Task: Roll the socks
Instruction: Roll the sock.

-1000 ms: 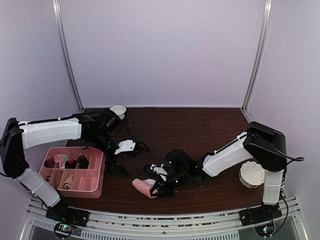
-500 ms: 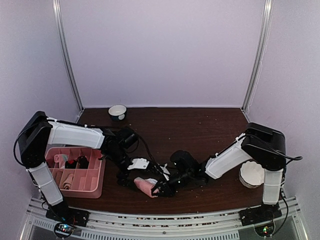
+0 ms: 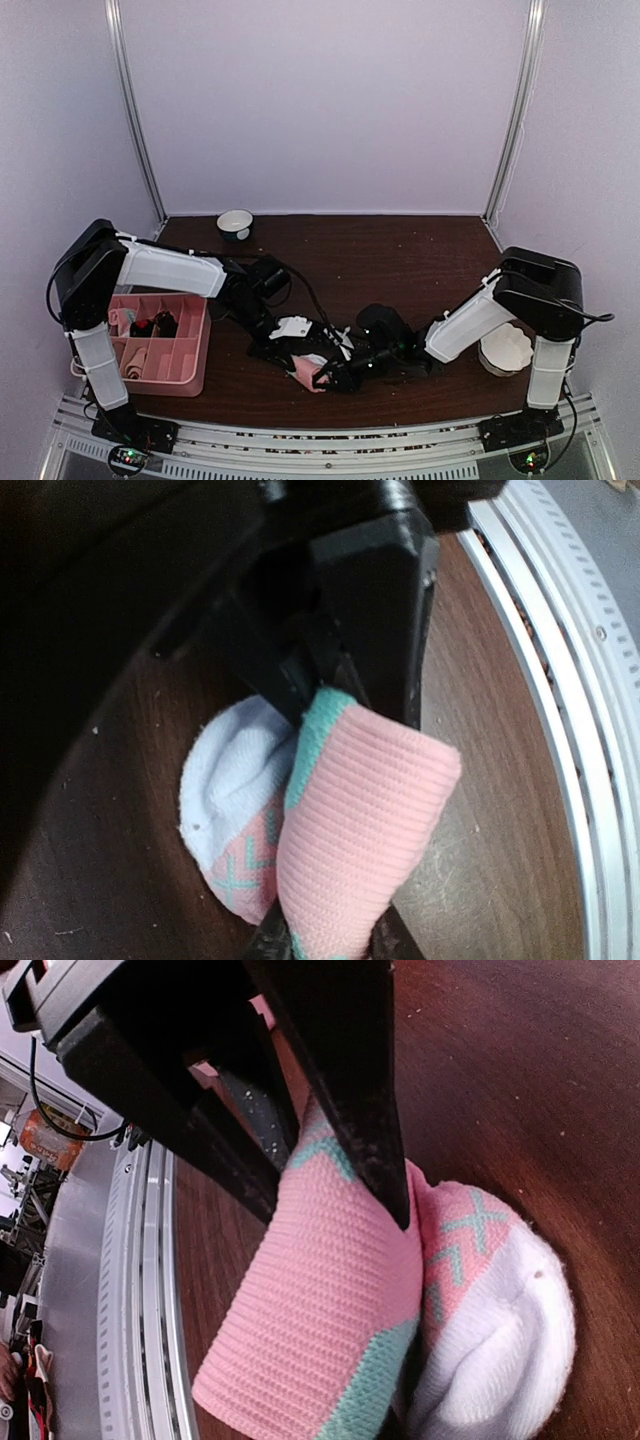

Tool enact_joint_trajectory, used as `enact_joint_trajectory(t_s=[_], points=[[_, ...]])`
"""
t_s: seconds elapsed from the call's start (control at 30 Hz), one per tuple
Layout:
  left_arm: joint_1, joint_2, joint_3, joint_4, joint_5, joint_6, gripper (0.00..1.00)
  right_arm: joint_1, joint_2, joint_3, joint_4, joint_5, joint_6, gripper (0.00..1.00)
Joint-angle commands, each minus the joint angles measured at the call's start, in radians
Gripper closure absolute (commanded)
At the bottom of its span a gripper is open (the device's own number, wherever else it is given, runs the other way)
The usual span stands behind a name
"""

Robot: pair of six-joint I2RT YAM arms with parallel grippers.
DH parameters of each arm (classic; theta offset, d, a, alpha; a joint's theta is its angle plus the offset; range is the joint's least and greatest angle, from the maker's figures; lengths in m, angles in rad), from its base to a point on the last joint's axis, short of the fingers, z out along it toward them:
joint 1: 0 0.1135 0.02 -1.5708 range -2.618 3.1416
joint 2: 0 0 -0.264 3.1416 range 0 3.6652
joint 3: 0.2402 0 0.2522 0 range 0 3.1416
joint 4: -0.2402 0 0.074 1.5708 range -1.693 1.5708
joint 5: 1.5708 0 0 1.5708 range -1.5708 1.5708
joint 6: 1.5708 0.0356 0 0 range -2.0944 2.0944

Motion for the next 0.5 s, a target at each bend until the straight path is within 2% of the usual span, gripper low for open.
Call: enact_joint_trajectory(t_s=[0.0,0.07,0.17,0.2,0.27,0.37,0.4,0.43,0.47], points=[[-0.017,0.046,0.064,-0.071,0.043,-0.006,1.0,-0.011,0.041,-0.088,-0.117,0.152,0.038,1.0],[-0.005,0.052,0.125,-0.147,0.045,-0.017,1.0,-0.011,0.011,-0.096,-0.09,0.164,0.044,1.0],[0.064,0.021,0.234,-0.267,0.08,-0.051,1.0,-0.012,-0.054,-0.1,-0.105,0.209,0.026,0.91],[0.103,0.004,0.273,-0.298,0.096,-0.067,1.0,-0.013,-0.082,-0.102,-0.121,0.235,0.016,0.85],[0.154,-0.022,0.354,-0.387,0.125,-0.078,1.0,-0.019,-0.146,-0.103,-0.166,0.3,-0.02,0.67],[0.209,-0.061,0.439,-0.507,0.157,-0.071,1.0,-0.036,-0.259,-0.097,-0.231,0.393,-0.067,0.61],[0.219,-0.07,0.457,-0.545,0.165,-0.061,1.0,-0.045,-0.299,-0.091,-0.248,0.41,-0.086,0.54],[0.224,-0.079,0.473,-0.581,0.167,-0.054,1.0,-0.055,-0.335,-0.082,-0.272,0.438,-0.102,0.12],[0.225,-0.088,0.484,-0.622,0.166,-0.044,1.0,-0.061,-0.374,-0.071,-0.299,0.481,-0.116,0.01]])
